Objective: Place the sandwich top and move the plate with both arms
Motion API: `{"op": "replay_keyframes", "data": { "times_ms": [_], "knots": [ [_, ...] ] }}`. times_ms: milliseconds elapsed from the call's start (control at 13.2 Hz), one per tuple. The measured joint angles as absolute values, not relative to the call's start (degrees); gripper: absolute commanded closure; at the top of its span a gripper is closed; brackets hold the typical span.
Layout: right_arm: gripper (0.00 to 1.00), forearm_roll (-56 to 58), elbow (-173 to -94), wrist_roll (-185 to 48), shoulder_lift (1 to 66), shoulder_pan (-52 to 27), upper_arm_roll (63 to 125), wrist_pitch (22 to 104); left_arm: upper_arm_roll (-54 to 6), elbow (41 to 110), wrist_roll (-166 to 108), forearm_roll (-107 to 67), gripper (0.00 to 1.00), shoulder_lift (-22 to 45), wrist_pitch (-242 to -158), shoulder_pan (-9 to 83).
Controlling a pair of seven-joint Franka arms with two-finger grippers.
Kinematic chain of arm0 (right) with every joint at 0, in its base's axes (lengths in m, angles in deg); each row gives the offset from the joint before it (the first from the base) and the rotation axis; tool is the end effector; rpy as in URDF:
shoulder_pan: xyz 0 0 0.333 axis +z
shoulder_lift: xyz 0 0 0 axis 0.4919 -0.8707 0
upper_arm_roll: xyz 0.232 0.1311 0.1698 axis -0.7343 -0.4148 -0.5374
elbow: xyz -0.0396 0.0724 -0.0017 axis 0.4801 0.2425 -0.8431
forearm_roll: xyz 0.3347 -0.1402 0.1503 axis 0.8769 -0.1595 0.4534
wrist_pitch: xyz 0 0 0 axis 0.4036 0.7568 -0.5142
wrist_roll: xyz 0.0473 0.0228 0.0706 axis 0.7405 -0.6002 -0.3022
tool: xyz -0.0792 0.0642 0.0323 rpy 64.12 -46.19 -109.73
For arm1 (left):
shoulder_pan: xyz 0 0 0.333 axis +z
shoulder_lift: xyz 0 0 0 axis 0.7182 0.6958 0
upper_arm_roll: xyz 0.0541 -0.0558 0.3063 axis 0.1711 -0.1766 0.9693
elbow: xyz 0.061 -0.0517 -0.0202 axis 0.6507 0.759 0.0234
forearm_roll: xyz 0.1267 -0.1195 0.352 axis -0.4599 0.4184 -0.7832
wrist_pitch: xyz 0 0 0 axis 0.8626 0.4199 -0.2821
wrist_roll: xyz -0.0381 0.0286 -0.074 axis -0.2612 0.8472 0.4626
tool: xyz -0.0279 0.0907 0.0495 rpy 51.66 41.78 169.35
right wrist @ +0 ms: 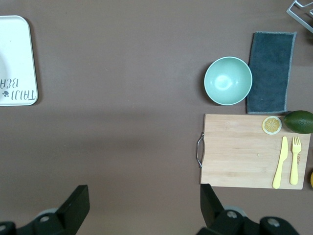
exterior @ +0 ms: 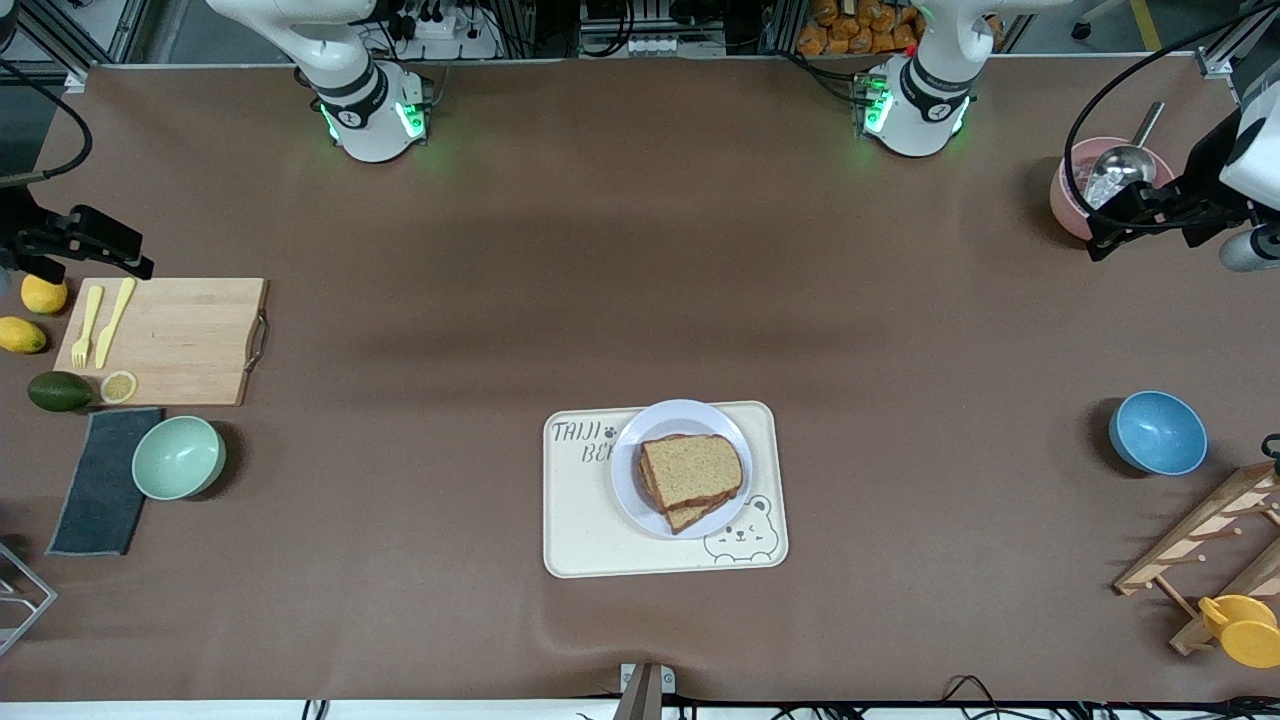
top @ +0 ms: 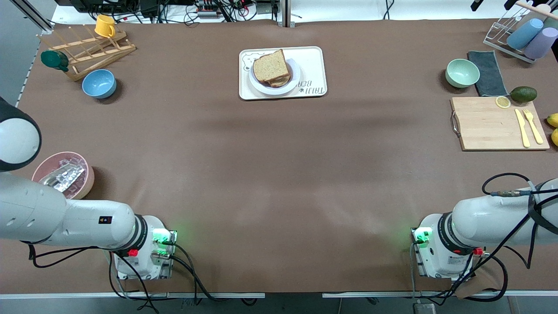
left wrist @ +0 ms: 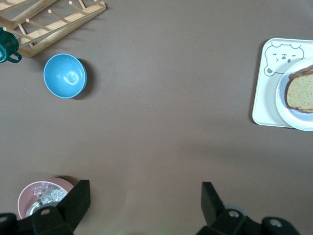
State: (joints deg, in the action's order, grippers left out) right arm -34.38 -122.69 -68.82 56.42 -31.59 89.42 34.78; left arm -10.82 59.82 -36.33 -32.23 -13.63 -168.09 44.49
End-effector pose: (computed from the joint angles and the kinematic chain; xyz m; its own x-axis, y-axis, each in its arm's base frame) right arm 0.5552 -0.0260 0.6273 0.9992 0.0298 -0.0269 0.0291 -0.9992 -0.0273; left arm 0.5451 -0.0581 0.6589 0.9923 0.1237 0.0102 0.1240 -0.9909 -0.0516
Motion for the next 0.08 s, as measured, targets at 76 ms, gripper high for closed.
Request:
{"op": "replay_keyframes", "data": {
  "times_ms": [76],
  "knots": [
    [0.0,-34.37,-122.75,-68.83,56.42,-31.6,89.43,34.78,-10.82,59.82,-36.33,-32.1,0.0,-13.63,-167.94,44.48]
  ]
}}
